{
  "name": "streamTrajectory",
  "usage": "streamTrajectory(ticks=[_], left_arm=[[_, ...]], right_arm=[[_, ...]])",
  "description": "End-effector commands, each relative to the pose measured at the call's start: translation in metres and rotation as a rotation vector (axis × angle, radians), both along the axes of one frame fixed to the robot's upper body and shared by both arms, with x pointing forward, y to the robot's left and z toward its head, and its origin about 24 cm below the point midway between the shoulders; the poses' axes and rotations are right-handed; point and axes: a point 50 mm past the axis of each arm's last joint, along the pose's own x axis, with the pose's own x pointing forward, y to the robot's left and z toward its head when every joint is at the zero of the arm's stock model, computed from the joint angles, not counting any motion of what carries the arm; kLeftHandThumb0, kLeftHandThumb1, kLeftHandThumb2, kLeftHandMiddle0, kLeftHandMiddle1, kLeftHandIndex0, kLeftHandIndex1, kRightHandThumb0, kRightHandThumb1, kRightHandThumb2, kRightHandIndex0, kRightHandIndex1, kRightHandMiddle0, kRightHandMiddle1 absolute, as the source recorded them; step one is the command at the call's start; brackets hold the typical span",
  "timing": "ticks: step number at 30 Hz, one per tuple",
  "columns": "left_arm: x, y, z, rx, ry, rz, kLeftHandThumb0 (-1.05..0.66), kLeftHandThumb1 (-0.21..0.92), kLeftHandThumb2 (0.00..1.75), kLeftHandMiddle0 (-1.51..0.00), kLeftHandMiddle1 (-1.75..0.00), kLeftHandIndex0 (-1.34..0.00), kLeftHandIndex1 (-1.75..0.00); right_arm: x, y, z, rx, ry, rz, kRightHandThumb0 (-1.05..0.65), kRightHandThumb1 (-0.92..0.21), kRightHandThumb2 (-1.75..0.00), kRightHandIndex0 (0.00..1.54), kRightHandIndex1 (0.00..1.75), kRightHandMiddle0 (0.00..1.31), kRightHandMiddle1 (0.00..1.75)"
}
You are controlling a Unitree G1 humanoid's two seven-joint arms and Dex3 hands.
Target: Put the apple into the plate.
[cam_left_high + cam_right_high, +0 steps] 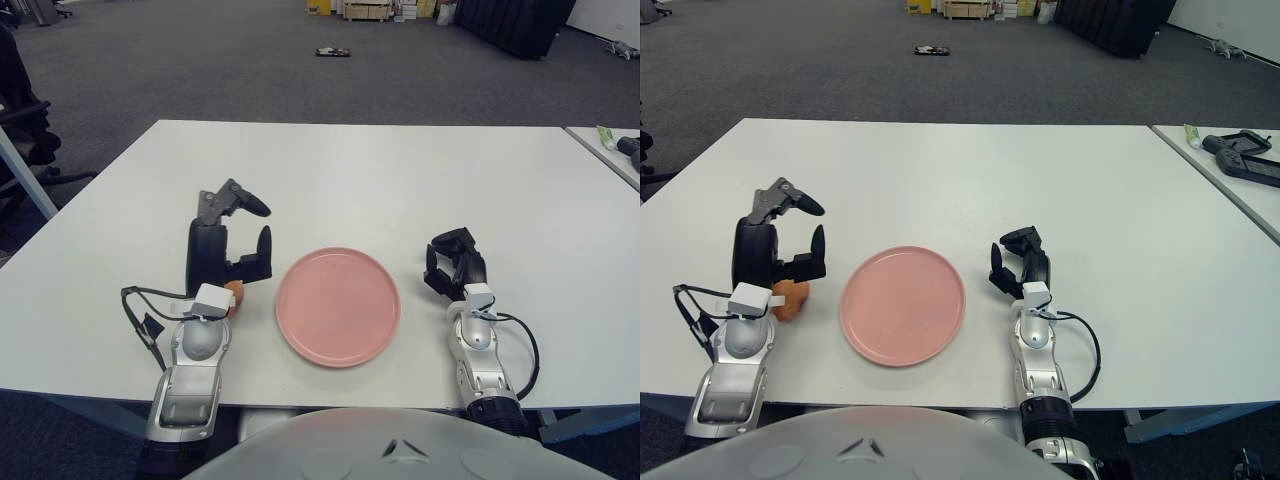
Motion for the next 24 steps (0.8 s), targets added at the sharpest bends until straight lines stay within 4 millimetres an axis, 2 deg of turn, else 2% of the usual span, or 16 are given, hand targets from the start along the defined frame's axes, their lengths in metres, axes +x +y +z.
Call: streamTrajectory(ticks=[1,3,7,9,12,13,14,16,20,24], left_arm=[[0.006,0.003,0.002,0.053,0.010,-0.025,-0.53,0.16,1.51,-1.30,-1.75,-0.74,-1.75],[0.013,0.011,-0.002,0.073,0.031,-0.012,-0.54,0.16,1.51,-1.27,-1.75,-0.74,-1.75],[0.020,0.024,-0.013,0.079,0.077,0.019,-0.51,0.21,1.44,-1.09,-1.75,-0.69,-1.75],[0.022,0.036,-0.026,0.077,0.115,0.058,-0.21,0.18,1.46,-0.88,-1.75,-0.59,-1.70],[0.019,0.043,-0.036,0.086,0.130,0.111,-0.07,0.46,1.15,-0.53,-1.75,-0.35,-1.73],[0.017,0.043,-0.035,0.094,0.125,0.128,-0.20,0.45,1.11,-0.42,-1.67,-0.28,-1.68],[0.015,0.042,-0.034,0.099,0.121,0.141,-0.39,0.43,1.07,-0.27,-1.51,-0.18,-1.60],[0.011,0.043,-0.035,0.102,0.124,0.171,-0.59,0.42,1.02,-0.11,-1.29,-0.07,-1.46],[0.005,0.045,-0.039,0.109,0.136,0.213,-0.69,0.42,0.98,-0.03,-1.08,-0.02,-1.30],[-0.002,0.045,-0.045,0.115,0.158,0.253,-0.71,0.45,0.95,-0.01,-0.79,0.00,-1.11]], right_arm=[[-0.007,-0.001,-0.013,0.010,0.073,-0.014,-0.39,-0.64,-0.91,0.61,1.33,0.36,1.75],[-0.007,0.000,-0.013,0.012,0.073,-0.011,-0.39,-0.65,-0.91,0.61,1.33,0.36,1.75],[-0.007,0.000,-0.012,0.012,0.069,-0.008,-0.39,-0.65,-0.91,0.61,1.32,0.36,1.75],[-0.008,0.001,-0.012,0.012,0.066,-0.008,-0.39,-0.65,-0.91,0.61,1.32,0.36,1.75],[-0.008,0.000,-0.012,0.012,0.066,-0.009,-0.39,-0.65,-0.90,0.60,1.32,0.36,1.75],[-0.008,0.000,-0.012,0.012,0.068,-0.010,-0.39,-0.65,-0.90,0.60,1.32,0.36,1.75],[-0.009,0.000,-0.012,0.012,0.068,-0.010,-0.39,-0.65,-0.90,0.60,1.32,0.36,1.75],[-0.009,0.000,-0.012,0.012,0.071,-0.011,-0.39,-0.65,-0.91,0.60,1.32,0.36,1.75],[-0.009,-0.001,-0.012,0.010,0.073,-0.008,-0.39,-0.65,-0.91,0.62,1.33,0.36,1.75],[-0.010,-0.001,-0.013,0.003,0.079,-0.006,-0.39,-0.64,-0.91,0.63,1.33,0.36,1.75]])
